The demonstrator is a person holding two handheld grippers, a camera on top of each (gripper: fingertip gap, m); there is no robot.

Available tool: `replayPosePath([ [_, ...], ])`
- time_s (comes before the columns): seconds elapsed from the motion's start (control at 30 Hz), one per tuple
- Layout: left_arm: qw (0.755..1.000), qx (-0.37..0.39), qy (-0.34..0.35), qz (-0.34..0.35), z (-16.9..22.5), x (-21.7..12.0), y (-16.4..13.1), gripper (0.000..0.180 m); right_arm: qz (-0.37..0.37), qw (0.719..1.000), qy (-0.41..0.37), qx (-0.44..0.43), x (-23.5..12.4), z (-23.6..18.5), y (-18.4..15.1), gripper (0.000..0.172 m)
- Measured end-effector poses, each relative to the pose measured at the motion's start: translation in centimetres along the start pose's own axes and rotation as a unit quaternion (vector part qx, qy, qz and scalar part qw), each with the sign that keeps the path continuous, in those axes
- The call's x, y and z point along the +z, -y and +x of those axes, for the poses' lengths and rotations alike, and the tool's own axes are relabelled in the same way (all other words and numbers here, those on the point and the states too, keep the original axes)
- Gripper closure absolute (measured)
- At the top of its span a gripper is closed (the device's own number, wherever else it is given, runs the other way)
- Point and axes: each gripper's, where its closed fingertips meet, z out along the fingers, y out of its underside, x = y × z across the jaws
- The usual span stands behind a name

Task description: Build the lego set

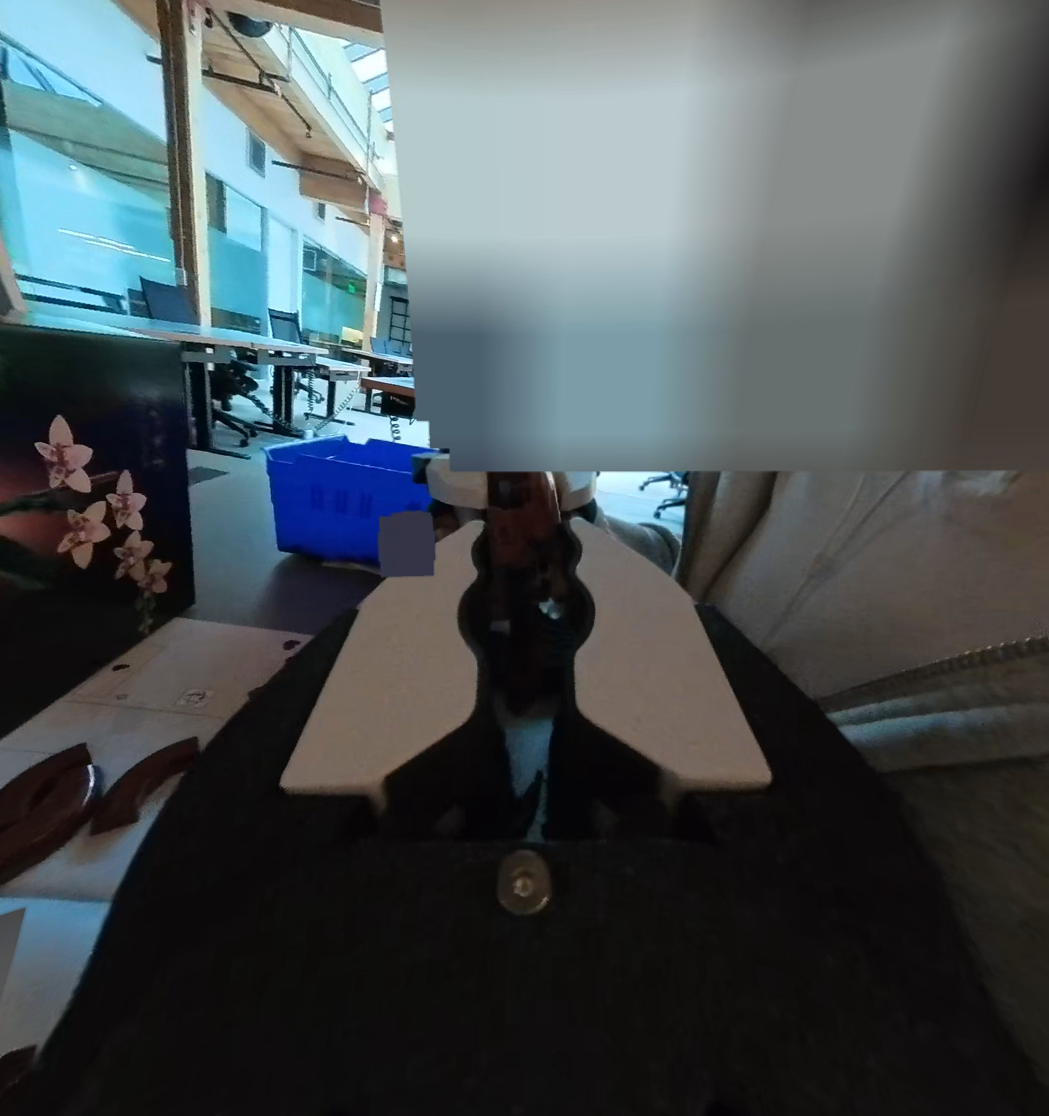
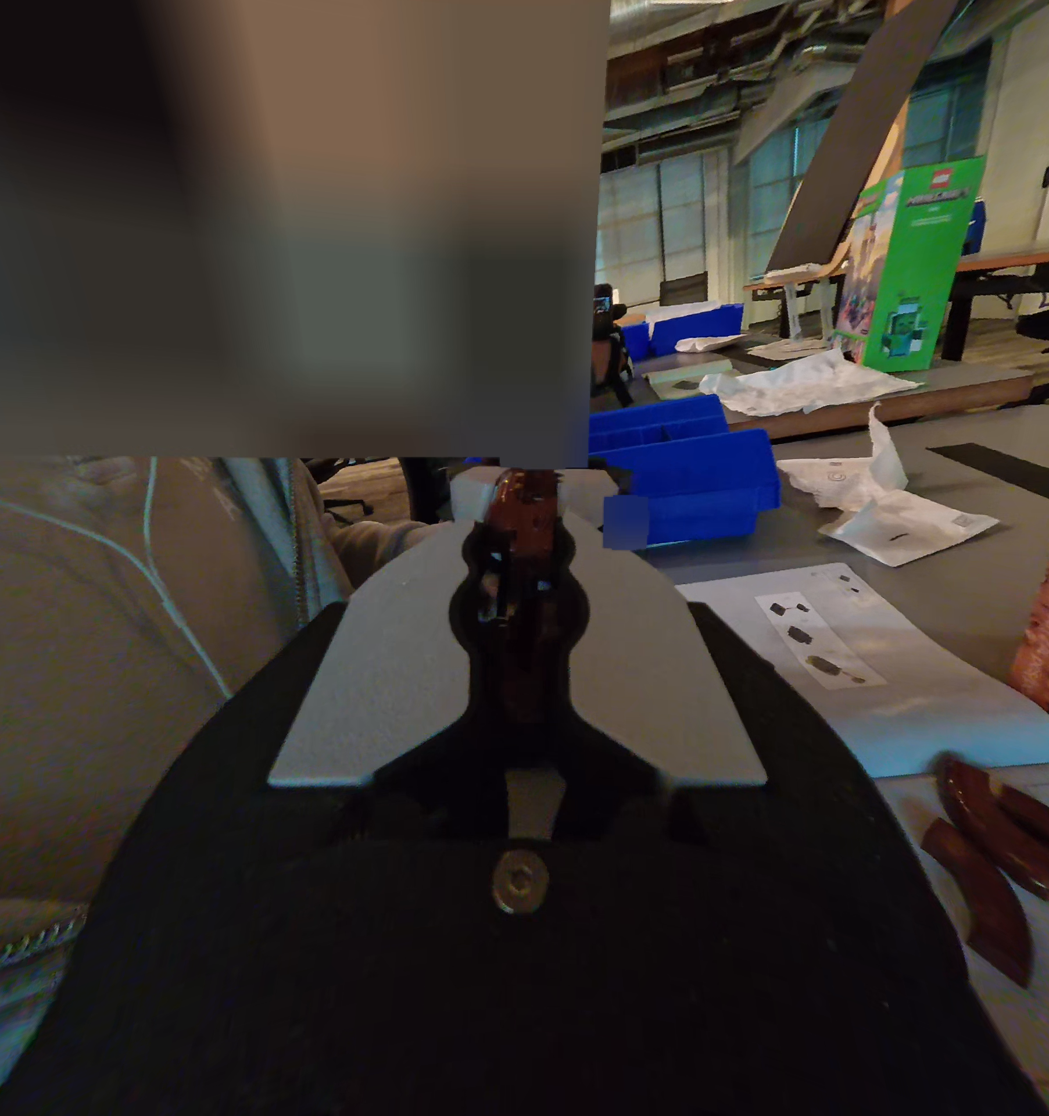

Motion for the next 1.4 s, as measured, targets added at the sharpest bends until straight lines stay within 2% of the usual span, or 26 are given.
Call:
replayPosePath([
  [0.07, 0.999, 0.029, 0.015, -0.014, -0.1, 0.0, -0.4, 0.160, 0.000, 1.000, -0.008, 0.001, 0.1, 0.1, 0.1, 0.131],
  [0.13, 0.997, 0.065, 0.019, -0.041, 0.1, 0.2, -0.9, 0.160, -0.007, 1.000, -0.010, -0.027, 0.1, 0.0, -0.2, 0.151],
  [0.17, 0.995, 0.078, 0.020, -0.050, 0.2, 0.3, -1.0, 0.160, -0.002, 0.999, -0.007, -0.043, 0.1, -0.3, -0.1, 0.153],
  [0.43, 0.987, 0.143, 0.011, -0.076, 1.1, 0.5, -0.9, 0.159, -0.002, 0.995, 0.005, -0.101, 0.0, -1.2, -0.1, 0.154],
  [0.47, 0.987, 0.145, 0.016, -0.075, 1.1, 0.5, -0.8, 0.154, -0.011, 0.995, 0.006, -0.102, 0.1, -1.2, -0.3, 0.154],
  [0.67, 0.988, 0.139, 0.008, -0.065, 1.4, 0.5, -0.7, 0.159, -0.006, 0.996, 0.013, -0.090, 0.1, -1.4, -0.6, 0.154],
  [0.73, 0.990, 0.129, 0.008, -0.062, 1.3, 0.4, -0.8, 0.159, -0.002, 0.996, 0.018, -0.082, 0.1, -1.4, -0.7, 0.153],
  [0.8, 0.991, 0.116, 0.010, -0.059, 1.1, 0.3, -0.9, 0.159, 0.003, 0.998, 0.010, -0.069, -0.1, -1.0, -0.6, 0.143],
  [0.87, 0.993, 0.103, 0.017, -0.063, 0.8, 0.2, -1.1, 0.159, 0.000, 0.998, 0.008, -0.069, -0.3, -0.8, -0.7, 0.155],
  [1.03, 0.996, 0.046, 0.031, -0.062, 0.0, 0.2, -1.6, 0.160, -0.002, 1.000, 0.003, -0.008, -0.5, 0.1, -1.1, 0.155],
  [1.17, 0.997, -0.039, 0.030, -0.064, -0.7, 0.1, -2.3, 0.158, 0.012, 0.996, -0.004, 0.086, -0.6, 1.2, -1.5, 0.157],
  [1.3, 0.991, -0.112, 0.052, -0.058, -2.0, -0.3, -2.7, 0.161, 0.031, 0.975, 0.007, 0.219, -0.7, 2.2, -2.0, 0.157],
  [1.37, 0.987, -0.144, 0.058, -0.047, -2.3, -0.2, -2.8, 0.161, 0.052, 0.966, 0.017, 0.252, -0.8, 2.6, -2.0, 0.142],
  [1.4, 0.984, -0.161, 0.060, -0.042, -2.5, -0.2, -2.9, 0.160, 0.051, 0.965, 0.019, 0.258, -0.9, 2.6, -2.2, 0.140],
])
